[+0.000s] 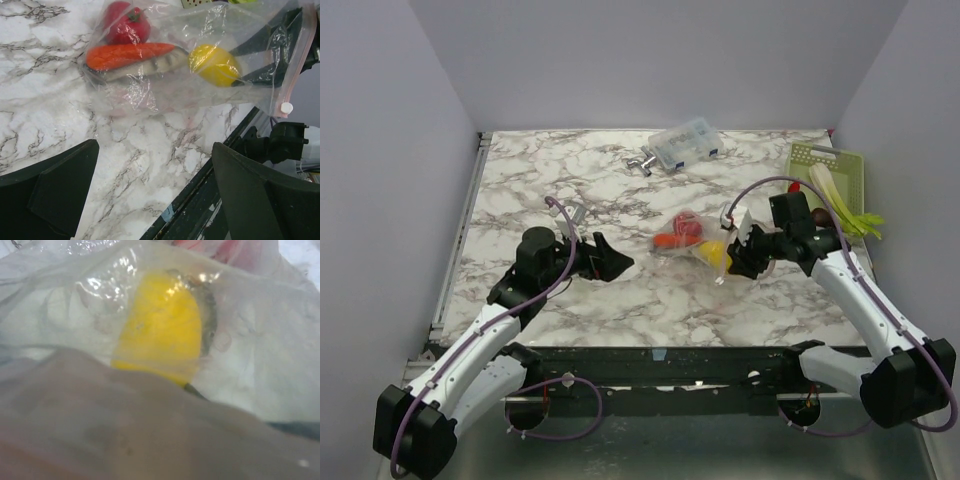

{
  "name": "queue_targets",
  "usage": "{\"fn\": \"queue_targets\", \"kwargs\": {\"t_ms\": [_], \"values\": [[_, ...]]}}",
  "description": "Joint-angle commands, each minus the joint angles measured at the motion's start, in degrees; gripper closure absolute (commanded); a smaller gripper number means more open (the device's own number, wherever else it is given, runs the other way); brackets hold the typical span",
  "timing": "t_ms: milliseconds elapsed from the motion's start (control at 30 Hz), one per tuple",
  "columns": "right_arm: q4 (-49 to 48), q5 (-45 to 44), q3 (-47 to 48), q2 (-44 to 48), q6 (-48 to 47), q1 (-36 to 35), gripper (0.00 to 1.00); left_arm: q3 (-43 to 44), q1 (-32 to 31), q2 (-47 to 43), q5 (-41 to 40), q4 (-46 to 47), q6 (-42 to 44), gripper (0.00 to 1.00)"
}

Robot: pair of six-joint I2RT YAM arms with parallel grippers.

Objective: Open the zip-top bag and remove the fake food
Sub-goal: Pick up the fake fruit from the zipper food storage bag.

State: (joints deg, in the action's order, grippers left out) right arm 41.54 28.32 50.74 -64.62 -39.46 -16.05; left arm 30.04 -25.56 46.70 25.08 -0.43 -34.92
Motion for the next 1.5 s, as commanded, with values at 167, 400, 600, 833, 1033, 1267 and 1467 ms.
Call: {"fn": "queue_targets", "kwargs": {"t_ms": [167,400,600,833,1033,1267,1467], "values": [[15.0,4.0,7.9,-3.0,-6.2,0.4,0.77,-0.6,0.3,0.5,6.5,1.4,-1.4,0.01],[20.0,10.2,9.6,-7.6,-6.2,0.4,0.77,0.3,-5.0,2.6,6.9,2.5,-1.3,0.01],[17.8,-3.5,12.9,-4.4,-1.2,0.8,0.78,-0.8,-9.8,2.7,2.6,1.9,0.7,0.01],[20.5,-8.9,12.5,0.0,-1.6,0.8,0.78,-0.3,-9.8,2.0,0.4,-0.8,2.3,0.01],[12.0,-15.2,8.4,2.4,4.4,0.8,0.78,1.4,-9.8,2.3,-0.5,-2.9,2.8,0.01],[18.9,-6.6,8.2,-0.6,0.8,0.8,0.78,0.7,-9.8,0.5,-0.7,-3.5,2.4,0.01],[18.1,-19.7,9.7,4.4,2.7,1.5,0.78,-0.5,-9.6,-0.7,-1.4,-4.2,3.0,0.01]]}}
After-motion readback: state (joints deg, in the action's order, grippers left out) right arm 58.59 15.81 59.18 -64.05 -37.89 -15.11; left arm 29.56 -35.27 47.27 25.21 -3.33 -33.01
